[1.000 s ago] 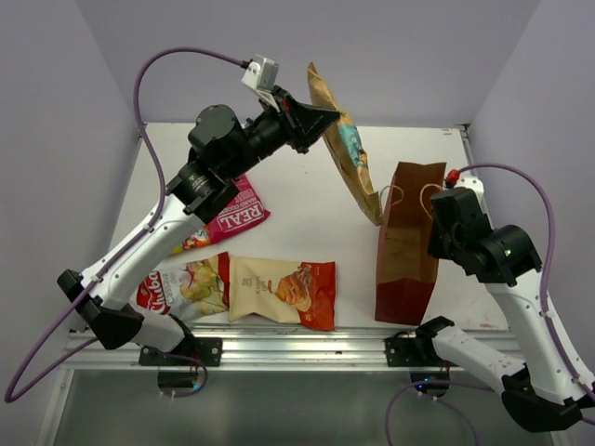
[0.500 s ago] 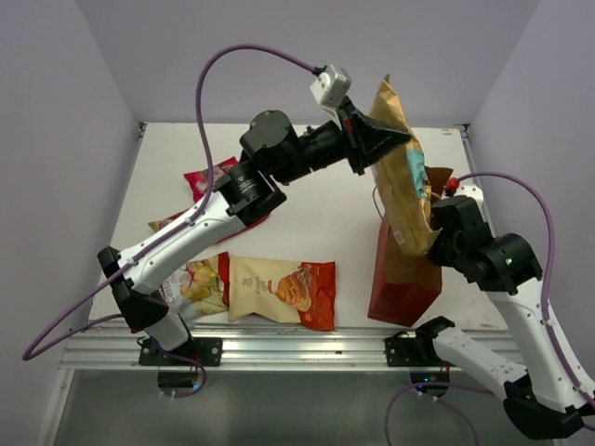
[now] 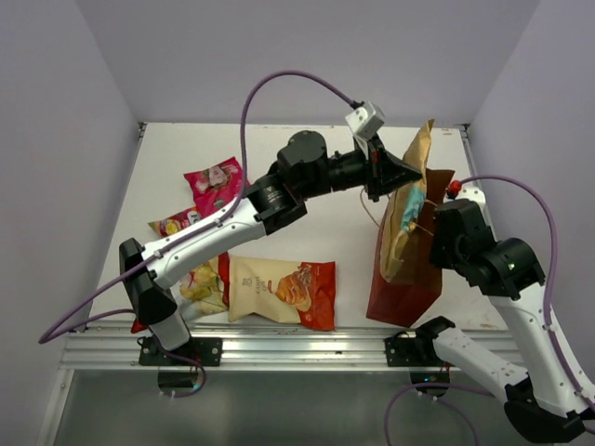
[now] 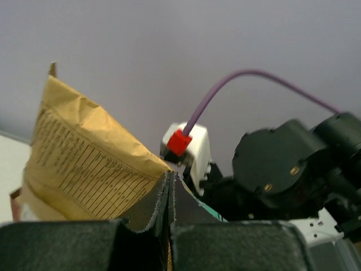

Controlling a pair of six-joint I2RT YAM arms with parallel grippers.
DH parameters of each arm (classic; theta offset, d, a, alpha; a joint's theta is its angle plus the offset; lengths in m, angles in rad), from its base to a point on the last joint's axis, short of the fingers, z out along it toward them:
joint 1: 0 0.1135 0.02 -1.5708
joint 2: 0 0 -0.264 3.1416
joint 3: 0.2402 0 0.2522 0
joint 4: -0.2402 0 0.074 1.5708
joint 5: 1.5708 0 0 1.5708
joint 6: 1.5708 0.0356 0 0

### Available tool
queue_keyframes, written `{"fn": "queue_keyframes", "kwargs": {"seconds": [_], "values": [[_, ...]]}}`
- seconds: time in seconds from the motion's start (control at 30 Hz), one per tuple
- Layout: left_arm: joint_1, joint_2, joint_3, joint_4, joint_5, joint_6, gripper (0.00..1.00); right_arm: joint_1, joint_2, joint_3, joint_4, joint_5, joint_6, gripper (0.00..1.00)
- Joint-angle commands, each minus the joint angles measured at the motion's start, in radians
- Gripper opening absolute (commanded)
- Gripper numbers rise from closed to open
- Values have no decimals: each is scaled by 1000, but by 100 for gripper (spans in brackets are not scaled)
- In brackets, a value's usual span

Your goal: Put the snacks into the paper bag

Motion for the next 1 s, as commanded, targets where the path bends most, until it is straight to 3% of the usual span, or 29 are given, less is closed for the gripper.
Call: {"fn": "queue_keyframes", "kwargs": {"seconds": [0.0, 0.13, 0.27, 0.37, 0.5, 0.57, 0.63, 0.7, 0.77, 0.8, 0.83, 0.87, 0.93, 0.97], "values": [[-26, -45, -120, 71, 33, 26, 0, -2, -16, -14, -68, -18, -18, 0], [-40, -69, -229, 91, -19, 23, 0, -4, -19, -20, -67, -21, -18, 0], [-51, -41, -216, 76, -37, 19, 0, -4, -16, -17, -65, -19, -18, 0], [-60, -35, -162, 20, -68, 37, 33, -5, -16, -23, -64, -19, -18, 0], [-94, -110, -107, -45, -207, 94, 50, -4, -13, -28, -61, -24, -20, 0], [-106, -166, -85, -98, -299, 97, 53, -4, -9, -26, -59, -25, -18, 0], [-112, -217, -104, -218, -406, 91, 54, -4, -8, -23, -58, -27, -23, 0], [-115, -292, -165, -340, -665, 40, 59, -4, -8, -21, -59, -27, -21, 0], [-114, -339, -232, -606, -955, -92, 60, -4, -6, -20, -58, -30, -24, 0], [-112, -349, -325, -698, -1016, -150, 63, -4, -8, -20, -58, -30, -23, 0], [-112, -362, -378, -860, -1053, -216, 66, -4, -9, -20, -58, -32, -23, 0], [-112, -365, -485, -926, -1055, -345, 66, -4, -9, -20, -58, -30, -24, 0], [-112, -372, -594, -1007, -989, -438, 71, -5, -9, -18, -56, -35, -26, 0], [-112, -388, -648, -1014, -910, -504, 85, -4, -8, -20, -58, -39, -29, 0]]}}
